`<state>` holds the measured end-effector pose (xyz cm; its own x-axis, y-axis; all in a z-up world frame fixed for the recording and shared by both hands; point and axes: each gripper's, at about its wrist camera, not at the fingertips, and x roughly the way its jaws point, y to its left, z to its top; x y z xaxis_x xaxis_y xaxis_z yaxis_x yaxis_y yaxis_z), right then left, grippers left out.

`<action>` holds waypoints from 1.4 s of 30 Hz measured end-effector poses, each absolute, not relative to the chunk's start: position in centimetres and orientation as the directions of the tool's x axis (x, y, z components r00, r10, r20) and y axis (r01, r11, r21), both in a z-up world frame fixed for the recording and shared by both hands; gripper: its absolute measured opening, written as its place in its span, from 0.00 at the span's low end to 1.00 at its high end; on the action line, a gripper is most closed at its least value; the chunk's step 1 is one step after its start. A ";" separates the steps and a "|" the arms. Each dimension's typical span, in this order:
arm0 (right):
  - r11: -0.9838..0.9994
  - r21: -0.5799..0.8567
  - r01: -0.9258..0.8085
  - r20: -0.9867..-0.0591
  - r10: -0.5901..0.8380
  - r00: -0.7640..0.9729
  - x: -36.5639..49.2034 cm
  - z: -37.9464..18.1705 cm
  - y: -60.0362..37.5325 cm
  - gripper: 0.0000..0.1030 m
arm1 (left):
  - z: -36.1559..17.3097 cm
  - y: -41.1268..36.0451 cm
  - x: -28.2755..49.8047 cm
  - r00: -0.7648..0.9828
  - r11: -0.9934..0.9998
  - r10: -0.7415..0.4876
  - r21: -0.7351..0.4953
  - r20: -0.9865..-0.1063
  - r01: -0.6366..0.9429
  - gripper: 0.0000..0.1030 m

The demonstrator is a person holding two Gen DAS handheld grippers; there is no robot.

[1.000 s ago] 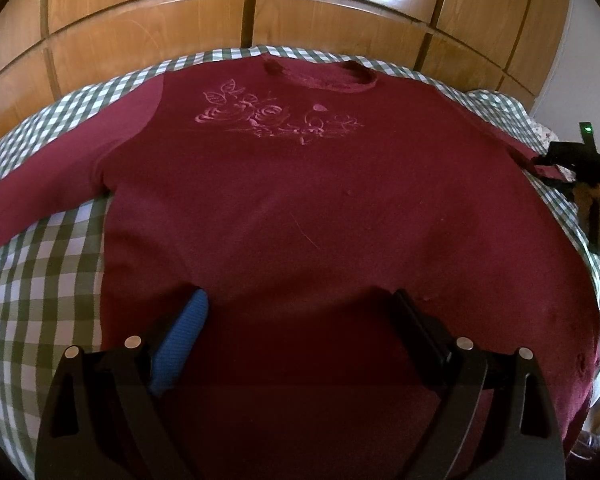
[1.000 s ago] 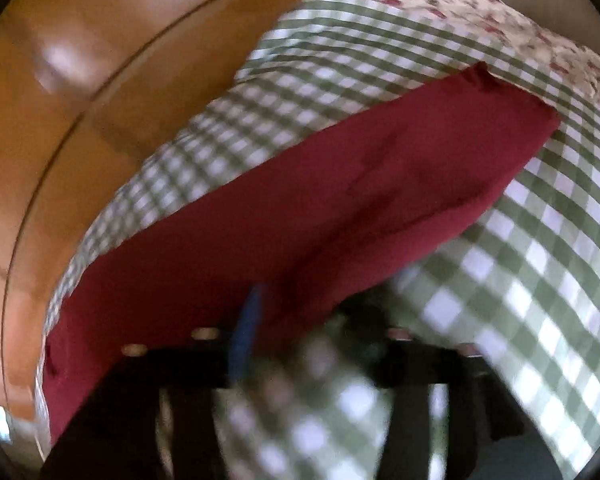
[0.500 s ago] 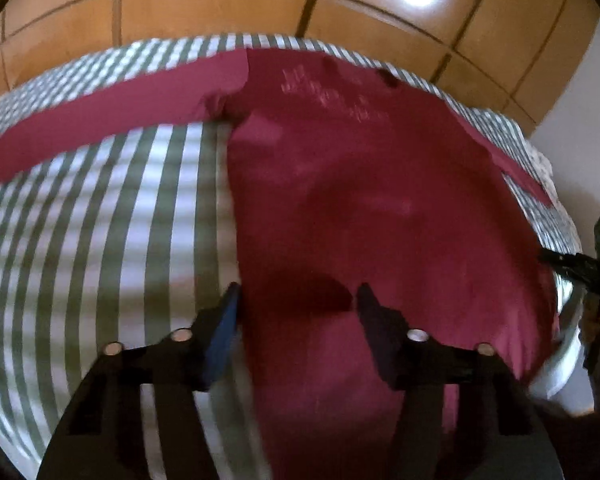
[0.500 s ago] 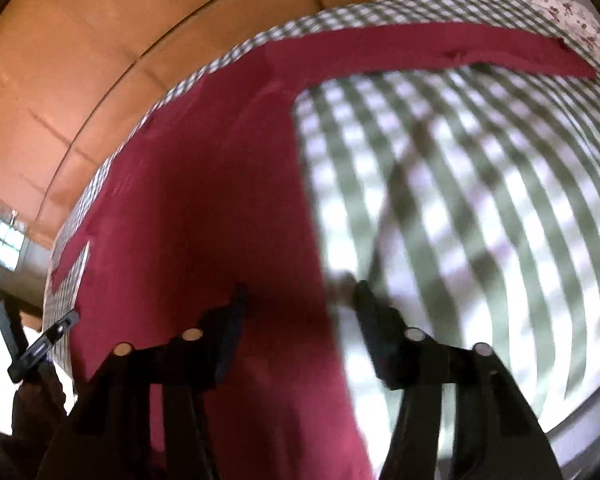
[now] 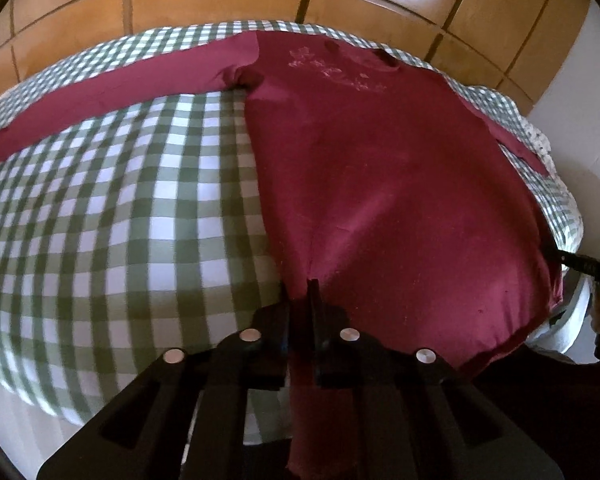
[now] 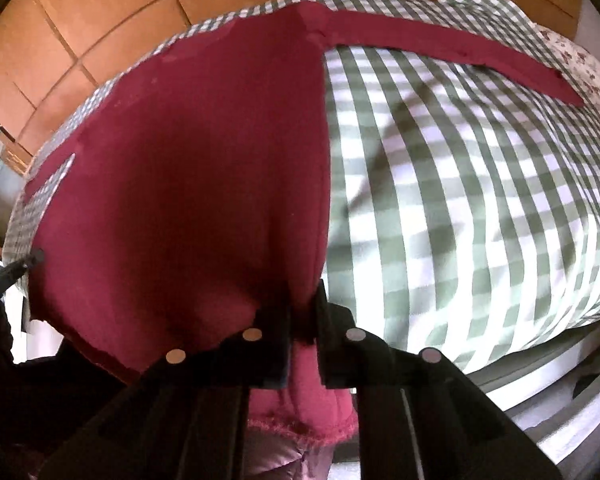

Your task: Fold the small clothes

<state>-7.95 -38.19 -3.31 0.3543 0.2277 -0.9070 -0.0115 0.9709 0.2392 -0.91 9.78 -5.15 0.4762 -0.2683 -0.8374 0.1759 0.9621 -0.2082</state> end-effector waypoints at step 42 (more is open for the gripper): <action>0.780 0.518 0.350 -0.689 0.138 0.711 18.0 2.3 -55.6 0.06 | -7.8 1.6 11.7 0.493 0.937 -0.318 -0.190 -0.810 0.292 0.87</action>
